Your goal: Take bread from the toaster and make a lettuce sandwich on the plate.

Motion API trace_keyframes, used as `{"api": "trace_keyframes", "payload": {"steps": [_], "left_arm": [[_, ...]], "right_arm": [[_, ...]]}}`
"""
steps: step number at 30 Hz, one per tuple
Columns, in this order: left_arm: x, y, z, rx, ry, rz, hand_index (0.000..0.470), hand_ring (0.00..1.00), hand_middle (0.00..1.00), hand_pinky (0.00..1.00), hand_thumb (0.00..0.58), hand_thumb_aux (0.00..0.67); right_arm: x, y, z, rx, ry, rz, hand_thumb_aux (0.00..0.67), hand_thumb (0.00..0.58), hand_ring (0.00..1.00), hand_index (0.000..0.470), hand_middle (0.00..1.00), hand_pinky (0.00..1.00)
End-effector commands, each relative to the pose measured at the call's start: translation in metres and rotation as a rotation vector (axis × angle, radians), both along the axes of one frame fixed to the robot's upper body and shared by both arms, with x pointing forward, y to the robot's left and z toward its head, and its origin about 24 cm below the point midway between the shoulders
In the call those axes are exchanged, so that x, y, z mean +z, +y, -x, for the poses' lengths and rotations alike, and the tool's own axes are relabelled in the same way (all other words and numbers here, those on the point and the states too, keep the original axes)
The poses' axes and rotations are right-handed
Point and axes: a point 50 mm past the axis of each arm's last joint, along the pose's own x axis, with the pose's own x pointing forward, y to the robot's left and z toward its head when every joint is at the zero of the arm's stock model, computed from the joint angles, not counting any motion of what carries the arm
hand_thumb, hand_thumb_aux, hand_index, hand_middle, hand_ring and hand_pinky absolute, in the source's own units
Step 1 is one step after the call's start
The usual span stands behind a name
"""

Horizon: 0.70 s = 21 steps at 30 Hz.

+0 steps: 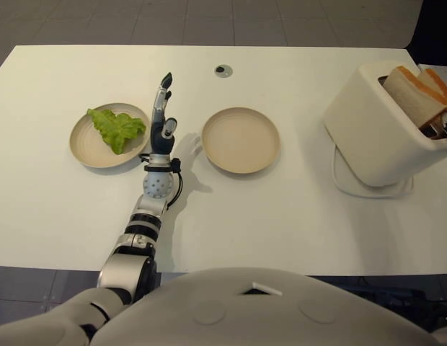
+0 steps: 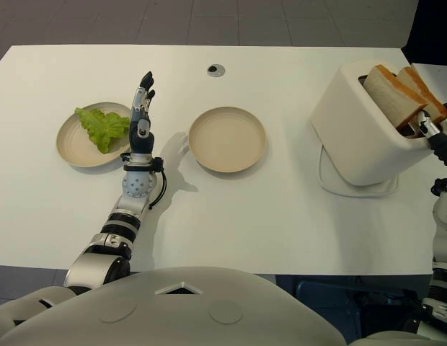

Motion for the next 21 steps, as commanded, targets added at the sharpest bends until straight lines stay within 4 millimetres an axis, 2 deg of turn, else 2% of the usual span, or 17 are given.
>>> {"api": "trace_keyframes", "payload": {"steps": [1, 6, 9, 11, 12, 14, 16, 18, 20, 21], "left_arm": [[-0.036, -0.004, 0.026, 0.01, 0.168, 0.021, 0.0, 0.0, 0.0, 0.0, 0.0, 0.0], [-0.034, -0.005, 0.028, 0.002, 0.168, 0.021, 0.0, 0.0, 0.0, 0.0, 0.0, 0.0], [-0.034, -0.005, 0.028, 0.0, 0.168, 0.019, 0.0, 0.0, 0.0, 0.0, 0.0, 0.0], [-0.034, -0.005, 0.029, 0.0, 0.168, 0.018, 0.0, 0.0, 0.0, 0.0, 0.0, 0.0], [-0.034, -0.004, 0.029, 0.005, 0.167, 0.019, 0.0, 0.0, 0.0, 0.0, 0.0, 0.0], [-0.033, -0.002, 0.03, 0.016, 0.166, 0.021, 0.0, 0.0, 0.0, 0.0, 0.0, 0.0], [-0.033, -0.001, 0.03, 0.028, 0.163, 0.024, 0.0, 0.0, 0.0, 0.0, 0.0, 0.0], [-0.032, 0.0, 0.029, 0.036, 0.16, 0.026, 0.0, 0.0, 0.0, 0.0, 0.0, 0.0], [-0.032, 0.0, 0.029, 0.038, 0.158, 0.027, 0.0, 0.0, 0.0, 0.0, 0.0, 0.0], [-0.032, -0.001, 0.029, 0.037, 0.158, 0.028, 0.0, 0.0, 0.0, 0.0, 0.0, 0.0]], "right_arm": [[-0.006, -0.002, -0.003, 0.016, 0.059, -0.025, 0.67, 0.58, 1.0, 0.47, 1.0, 1.0], [-0.01, -0.003, -0.005, 0.025, 0.07, -0.056, 0.67, 0.58, 1.0, 0.47, 1.0, 1.0], [-0.005, -0.002, -0.004, 0.036, 0.023, -0.06, 0.67, 0.58, 1.0, 0.47, 1.0, 1.0], [0.017, -0.003, -0.001, 0.027, -0.143, -0.062, 0.67, 0.58, 1.0, 0.47, 1.0, 1.0], [0.037, 0.0, -0.001, 0.036, -0.291, -0.061, 0.67, 0.58, 1.0, 0.47, 1.0, 1.0], [0.078, 0.019, 0.0, 0.135, -0.592, -0.062, 0.67, 0.58, 1.0, 0.47, 1.0, 1.0], [0.105, 0.048, 0.002, 0.312, -0.799, -0.11, 0.67, 0.58, 1.0, 0.47, 1.0, 1.0], [0.111, 0.072, -0.003, 0.473, -0.841, -0.223, 0.67, 0.58, 1.0, 0.47, 1.0, 1.0], [0.101, 0.093, -0.017, 0.628, -0.754, -0.414, 0.67, 0.58, 1.0, 0.47, 1.0, 1.0], [0.088, 0.107, -0.027, 0.709, -0.659, -0.544, 0.67, 0.58, 1.0, 0.47, 1.0, 1.0]]}}
